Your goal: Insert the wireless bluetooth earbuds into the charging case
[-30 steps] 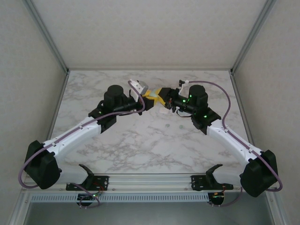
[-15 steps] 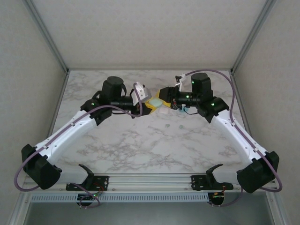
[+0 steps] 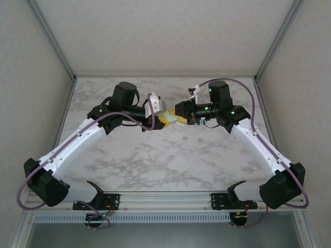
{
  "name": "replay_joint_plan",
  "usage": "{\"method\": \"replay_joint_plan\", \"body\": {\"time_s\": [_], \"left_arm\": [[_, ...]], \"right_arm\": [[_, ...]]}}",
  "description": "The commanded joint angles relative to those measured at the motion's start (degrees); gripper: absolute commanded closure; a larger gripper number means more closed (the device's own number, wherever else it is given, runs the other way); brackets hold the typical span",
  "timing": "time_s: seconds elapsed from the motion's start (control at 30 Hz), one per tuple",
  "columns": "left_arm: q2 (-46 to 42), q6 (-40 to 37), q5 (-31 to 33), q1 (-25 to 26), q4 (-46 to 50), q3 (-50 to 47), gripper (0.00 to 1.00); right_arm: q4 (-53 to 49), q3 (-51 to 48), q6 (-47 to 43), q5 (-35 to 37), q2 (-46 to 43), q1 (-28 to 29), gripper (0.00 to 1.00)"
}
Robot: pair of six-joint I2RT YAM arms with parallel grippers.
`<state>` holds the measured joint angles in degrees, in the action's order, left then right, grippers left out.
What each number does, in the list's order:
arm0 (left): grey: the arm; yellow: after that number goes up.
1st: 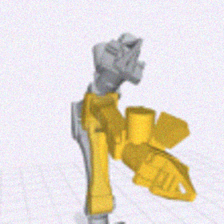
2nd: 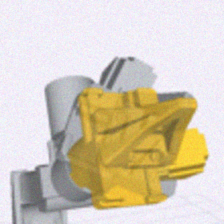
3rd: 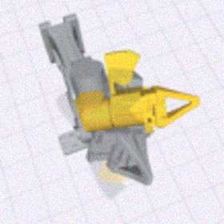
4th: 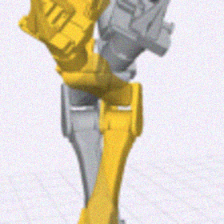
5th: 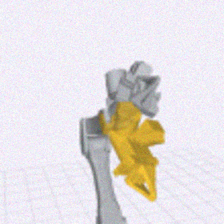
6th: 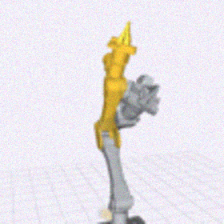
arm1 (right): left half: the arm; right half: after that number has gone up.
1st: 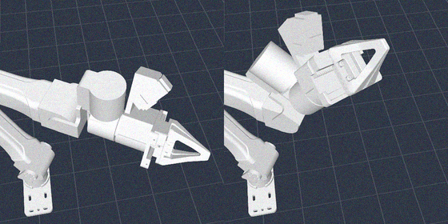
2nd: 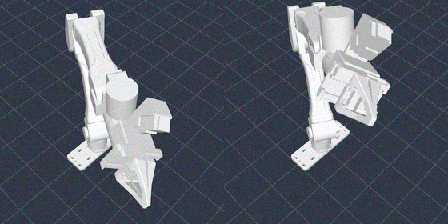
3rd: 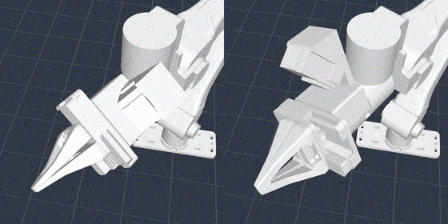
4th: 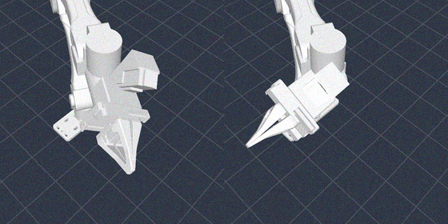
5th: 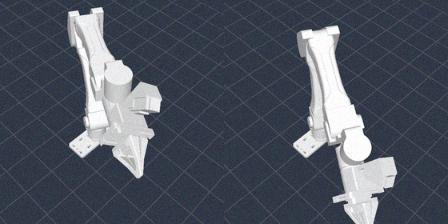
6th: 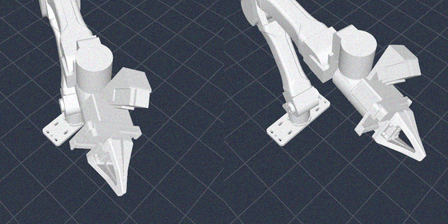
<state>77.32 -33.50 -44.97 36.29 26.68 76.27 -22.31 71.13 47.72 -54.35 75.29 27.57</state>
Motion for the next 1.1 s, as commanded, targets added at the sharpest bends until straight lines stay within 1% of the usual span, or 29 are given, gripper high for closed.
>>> {"method": "replay_joint_plan", "body": {"time_s": [0.0,0.07,0.17,0.27,0.4,0.57,0.67,0.73,0.77,0.83,0.9,0.93,1.07], "left_arm": [[0.37,-1.17,0.04,-0.87,0.97,1.42,0.82],[0.38,-1.26,0.06,-0.92,1.03,1.36,0.82],[0.39,-1.30,0.03,-0.91,1.16,1.26,0.82],[0.48,-1.66,-0.04,-0.89,1.79,1.43,0.82],[0.54,-1.44,0.06,-1.01,1.50,1.24,0.82],[0.66,-1.05,0.14,-0.96,0.97,1.34,0.81],[0.79,-0.65,0.43,-0.96,0.52,1.30,0.79],[0.73,-0.52,0.55,-0.96,0.45,1.26,0.73],[0.62,0.14,1.00,-0.96,-0.02,1.12,0.68],[-0.24,3.01,2.90,-1.01,-3.03,-0.16,0.47],[-1.93,7.59,5.65,-1.13,-8.94,-2.89,0.38],[-2.76,10.15,6.76,-1.27,-12.28,-4.42,0.34],[-6.26,18.26,7.22,-2.27,-25.22,-11.65,0.29]], "right_arm": [[0.83,-0.24,0.00,-5.22,-0.23,0.19,0.57],[0.69,-0.38,0.02,-5.73,-0.35,0.14,0.57],[0.22,-0.47,-0.38,-6.82,-0.32,0.18,0.55],[0.26,-0.86,-0.50,-6.91,-0.84,0.03,0.60],[-0.33,-1.29,-0.90,-7.57,-1.39,-0.04,0.57],[0.01,-1.72,-1.09,-8.60,-1.83,-0.12,0.58],[-0.10,-1.73,-1.37,-8.69,-2.01,-0.07,0.66],[-0.02,-1.83,-1.40,-7.66,-2.24,-0.19,0.73],[-0.06,-1.88,-1.34,-6.56,-2.35,-0.26,0.76],[0.87,-2.43,-0.54,-5.09,-2.51,-0.57,0.78],[5.55,-4.40,3.02,-3.76,-3.05,-0.89,0.81],[8.87,-5.63,5.60,-3.37,-3.28,-1.02,0.81],[27.30,-10.67,19.25,-3.03,-3.22,-1.35,0.81]]}}
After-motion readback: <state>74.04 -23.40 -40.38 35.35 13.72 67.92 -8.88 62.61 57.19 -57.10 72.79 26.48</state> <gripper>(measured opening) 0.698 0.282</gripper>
